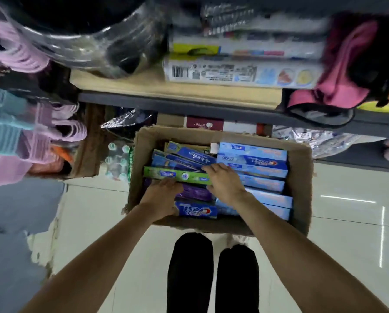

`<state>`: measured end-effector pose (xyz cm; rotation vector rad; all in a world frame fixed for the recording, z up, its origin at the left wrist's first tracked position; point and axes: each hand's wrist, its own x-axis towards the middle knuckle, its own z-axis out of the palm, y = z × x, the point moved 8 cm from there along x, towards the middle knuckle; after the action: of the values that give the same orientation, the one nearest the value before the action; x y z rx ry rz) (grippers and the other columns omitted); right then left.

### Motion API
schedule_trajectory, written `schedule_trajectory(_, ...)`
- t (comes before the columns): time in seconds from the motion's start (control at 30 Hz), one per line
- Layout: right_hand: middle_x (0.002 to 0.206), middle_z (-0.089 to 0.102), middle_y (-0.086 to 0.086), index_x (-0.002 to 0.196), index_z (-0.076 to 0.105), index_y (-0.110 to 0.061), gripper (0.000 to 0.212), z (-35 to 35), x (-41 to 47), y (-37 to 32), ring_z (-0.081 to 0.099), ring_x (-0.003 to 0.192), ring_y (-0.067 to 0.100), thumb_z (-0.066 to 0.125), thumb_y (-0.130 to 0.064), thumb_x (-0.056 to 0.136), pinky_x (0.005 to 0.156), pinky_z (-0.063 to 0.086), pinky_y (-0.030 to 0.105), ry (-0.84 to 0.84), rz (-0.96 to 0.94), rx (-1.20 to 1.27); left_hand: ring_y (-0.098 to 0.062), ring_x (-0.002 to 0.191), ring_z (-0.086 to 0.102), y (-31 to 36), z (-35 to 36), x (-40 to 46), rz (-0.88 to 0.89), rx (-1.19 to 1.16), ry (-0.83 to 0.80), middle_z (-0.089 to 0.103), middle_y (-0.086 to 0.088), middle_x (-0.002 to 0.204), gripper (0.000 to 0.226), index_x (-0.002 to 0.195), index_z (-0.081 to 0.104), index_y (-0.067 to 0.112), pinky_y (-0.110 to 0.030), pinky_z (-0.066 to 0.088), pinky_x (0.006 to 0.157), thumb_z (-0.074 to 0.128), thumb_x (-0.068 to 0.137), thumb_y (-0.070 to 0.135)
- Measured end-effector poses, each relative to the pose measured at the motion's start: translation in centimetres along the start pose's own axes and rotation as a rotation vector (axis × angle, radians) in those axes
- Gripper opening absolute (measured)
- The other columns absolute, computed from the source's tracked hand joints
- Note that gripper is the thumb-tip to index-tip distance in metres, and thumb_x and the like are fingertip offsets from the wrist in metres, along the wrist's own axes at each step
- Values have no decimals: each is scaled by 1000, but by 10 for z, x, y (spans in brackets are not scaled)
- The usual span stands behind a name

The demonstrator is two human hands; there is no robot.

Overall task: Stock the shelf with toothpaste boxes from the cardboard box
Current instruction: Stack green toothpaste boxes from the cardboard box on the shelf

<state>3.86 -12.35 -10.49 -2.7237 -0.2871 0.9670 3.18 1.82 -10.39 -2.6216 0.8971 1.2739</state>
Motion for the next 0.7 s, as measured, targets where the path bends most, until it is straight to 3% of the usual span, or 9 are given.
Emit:
schedule_trajectory(0.13, 138, 47, 7, 141, 32, -15, 69, 28, 24, -4, 35, 131, 26, 64, -39, 85, 107, 26, 37, 12, -23, -112, -24, 125, 43, 1, 20, 15, 98, 139, -55, 46, -3, 134, 68, 133, 37, 22, -44, 40, 101, 63, 78, 54)
schedule_trajectory(0.23, 124, 59, 6, 132, 44, -17, 53, 20, 26, 0, 41, 124, 24, 63, -35, 86, 102, 30, 33, 154, 0, 0, -27, 122, 47, 7, 21, 15, 186, 203, -87, 48, -7, 134, 61, 135, 37, 19, -43, 46, 94, 56, 84, 46)
schedule_trajectory(0.33, 117, 64, 4, 127, 52, -19, 43, -9, 9, 8, 56, 108, 24, 63, -30, 87, 84, 42, 33, 256, 47, 299, -28, 119, 50, 12, 17, 9, 240, 269, -57, 50, -9, 133, 54, 135, 39, 18, -41, 48, 91, 49, 87, 42)
schedule_trajectory(0.4, 110, 66, 2, 121, 56, -17, 41, -34, -14, 15, 60, 93, 19, 69, -29, 84, 70, 42, 28, 327, 70, 534, -27, 117, 52, 12, 13, 4, 268, 281, -37, 51, -8, 131, 54, 134, 41, 19, -40, 48, 90, 48, 86, 43)
schedule_trajectory(0.47, 96, 67, -4, 110, 61, -16, 38, -58, -43, 25, 59, 81, 9, 77, -28, 78, 70, 43, 19, 434, 86, 729, -25, 113, 54, 12, 0, -2, 294, 235, 12, 55, -4, 127, 54, 130, 46, 20, -38, 48, 88, 49, 82, 47)
schedule_trajectory(0.57, 86, 64, -24, 93, 56, -33, 36, -85, -96, 45, 60, 81, -7, 81, -20, 72, 78, 43, 7, 593, 145, 1003, -20, 112, 56, 13, -29, -20, 315, 161, 126, 57, 1, 125, 57, 127, 50, 21, -33, 50, 86, 51, 80, 52)
schedule_trajectory(0.7, 91, 70, -17, 98, 60, -28, 33, -111, -162, 70, 64, 90, 3, 75, -25, 69, 82, 49, 18, 832, 210, 1377, -21, 106, 60, 2, -76, -53, 218, 101, 200, 53, -2, 131, 61, 134, 42, 17, -30, 50, 82, 37, 87, 55)
